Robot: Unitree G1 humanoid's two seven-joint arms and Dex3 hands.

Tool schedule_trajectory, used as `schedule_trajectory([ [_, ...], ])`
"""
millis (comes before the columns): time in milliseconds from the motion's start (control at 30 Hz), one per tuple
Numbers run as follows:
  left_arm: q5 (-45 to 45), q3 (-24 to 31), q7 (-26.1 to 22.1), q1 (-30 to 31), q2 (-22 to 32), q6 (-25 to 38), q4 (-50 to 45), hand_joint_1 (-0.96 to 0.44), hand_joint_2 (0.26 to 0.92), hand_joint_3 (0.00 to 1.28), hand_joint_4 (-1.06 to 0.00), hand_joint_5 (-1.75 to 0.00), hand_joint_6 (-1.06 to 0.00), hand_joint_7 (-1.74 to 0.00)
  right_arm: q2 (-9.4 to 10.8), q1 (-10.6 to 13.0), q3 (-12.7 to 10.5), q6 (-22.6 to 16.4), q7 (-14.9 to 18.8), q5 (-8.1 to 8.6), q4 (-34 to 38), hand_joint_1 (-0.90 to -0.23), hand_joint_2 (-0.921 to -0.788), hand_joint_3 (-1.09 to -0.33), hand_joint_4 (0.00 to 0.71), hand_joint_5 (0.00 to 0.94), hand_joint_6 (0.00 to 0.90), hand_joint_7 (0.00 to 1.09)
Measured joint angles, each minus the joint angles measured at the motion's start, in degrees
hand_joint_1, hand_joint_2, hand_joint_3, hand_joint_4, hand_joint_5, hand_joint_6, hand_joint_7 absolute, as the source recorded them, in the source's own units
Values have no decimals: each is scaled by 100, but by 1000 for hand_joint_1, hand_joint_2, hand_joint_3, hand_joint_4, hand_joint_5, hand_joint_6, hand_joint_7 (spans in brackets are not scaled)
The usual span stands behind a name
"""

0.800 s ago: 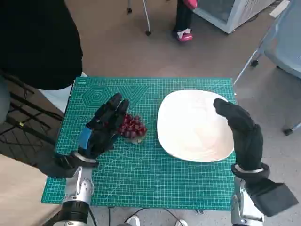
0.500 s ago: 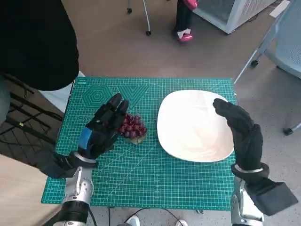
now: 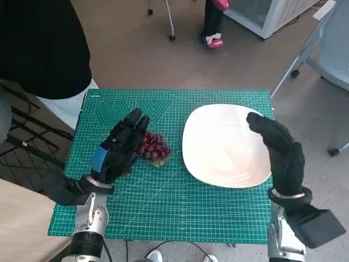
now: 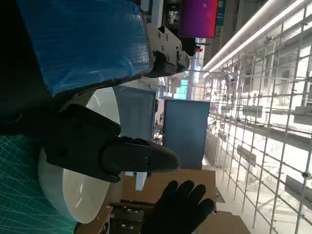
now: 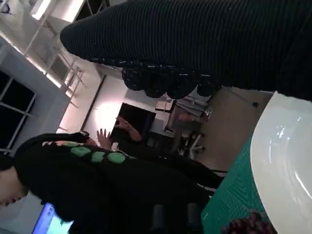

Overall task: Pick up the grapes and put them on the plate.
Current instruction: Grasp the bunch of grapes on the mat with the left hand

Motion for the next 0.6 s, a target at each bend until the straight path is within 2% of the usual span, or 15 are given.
schedule_trajectory([
  [400,49,-4,56,-42,41,15,21,-351,921,86,-85,-3,-366,-7,-42,-23,-4,-1,45,58,33,-630,-921,-861,328,4,76,378],
  [500,158,-18,150,-56,81,-7,19,-358,917,55,-53,-1,-313,-2,-44,-34,-4,-1,45,58,33,-629,-921,-861,330,5,76,378],
  [600,511,-88,353,-82,194,-176,18,-398,907,31,-18,0,-204,0,-44,-42,-3,-2,45,56,32,-629,-921,-861,333,6,76,378],
])
